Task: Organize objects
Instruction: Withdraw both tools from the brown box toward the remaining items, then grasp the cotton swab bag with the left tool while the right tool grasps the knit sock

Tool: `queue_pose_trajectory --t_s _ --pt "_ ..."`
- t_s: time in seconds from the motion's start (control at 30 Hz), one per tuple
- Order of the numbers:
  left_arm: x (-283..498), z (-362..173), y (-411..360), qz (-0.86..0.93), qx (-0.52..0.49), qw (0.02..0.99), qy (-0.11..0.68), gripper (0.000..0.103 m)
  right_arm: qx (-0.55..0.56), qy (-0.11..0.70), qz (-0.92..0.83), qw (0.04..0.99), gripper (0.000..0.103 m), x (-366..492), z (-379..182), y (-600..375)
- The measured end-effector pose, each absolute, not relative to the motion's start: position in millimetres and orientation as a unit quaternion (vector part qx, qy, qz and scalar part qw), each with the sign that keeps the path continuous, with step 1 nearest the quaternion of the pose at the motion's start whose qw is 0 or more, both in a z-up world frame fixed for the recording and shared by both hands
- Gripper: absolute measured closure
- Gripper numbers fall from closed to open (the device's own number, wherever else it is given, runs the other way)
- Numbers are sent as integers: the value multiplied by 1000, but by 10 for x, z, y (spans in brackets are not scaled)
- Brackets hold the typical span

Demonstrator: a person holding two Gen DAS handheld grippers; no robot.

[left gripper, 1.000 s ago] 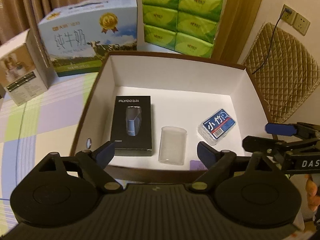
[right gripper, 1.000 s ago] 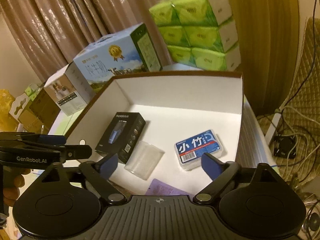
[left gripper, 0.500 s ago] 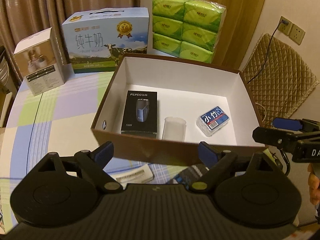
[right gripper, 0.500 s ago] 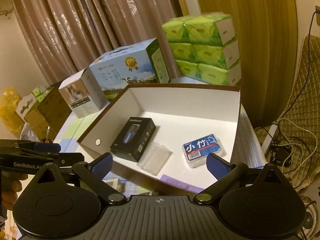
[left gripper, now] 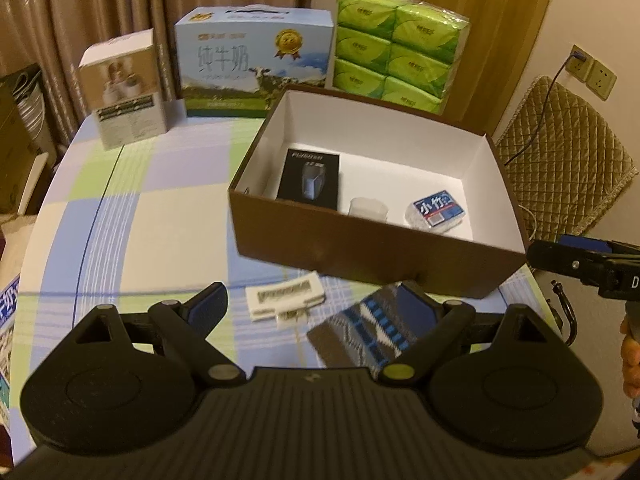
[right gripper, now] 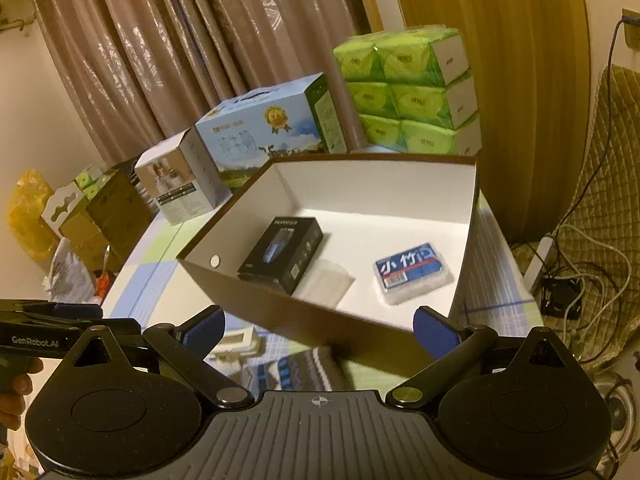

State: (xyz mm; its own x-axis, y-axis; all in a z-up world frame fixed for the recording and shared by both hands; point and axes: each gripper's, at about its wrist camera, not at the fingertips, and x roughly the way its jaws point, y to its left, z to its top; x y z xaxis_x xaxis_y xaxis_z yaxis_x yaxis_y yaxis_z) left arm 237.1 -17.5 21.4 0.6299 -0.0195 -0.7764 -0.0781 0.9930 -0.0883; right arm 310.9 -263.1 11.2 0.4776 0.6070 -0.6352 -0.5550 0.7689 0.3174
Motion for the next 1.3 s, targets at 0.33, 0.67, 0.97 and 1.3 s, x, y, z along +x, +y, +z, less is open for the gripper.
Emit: queue_pose_trajectory --t_s 0.33,0.67,0.97,1.3 --pt "2033 36 -90 38 -76 887 455 14 32 410 342 845 5 2898 -61 -2652" --pt "1790 -162 -52 56 -82 876 472 14 17 436 349 830 5 2704 -286 -2637" --pt "1647 -360 -98 54 -87 863 494 15 -13 447 365 816 5 2575 -454 -2534" --pt "1758 -561 -279 31 -76 859 505 27 -22 466 356 809 5 2618 -653 -2477"
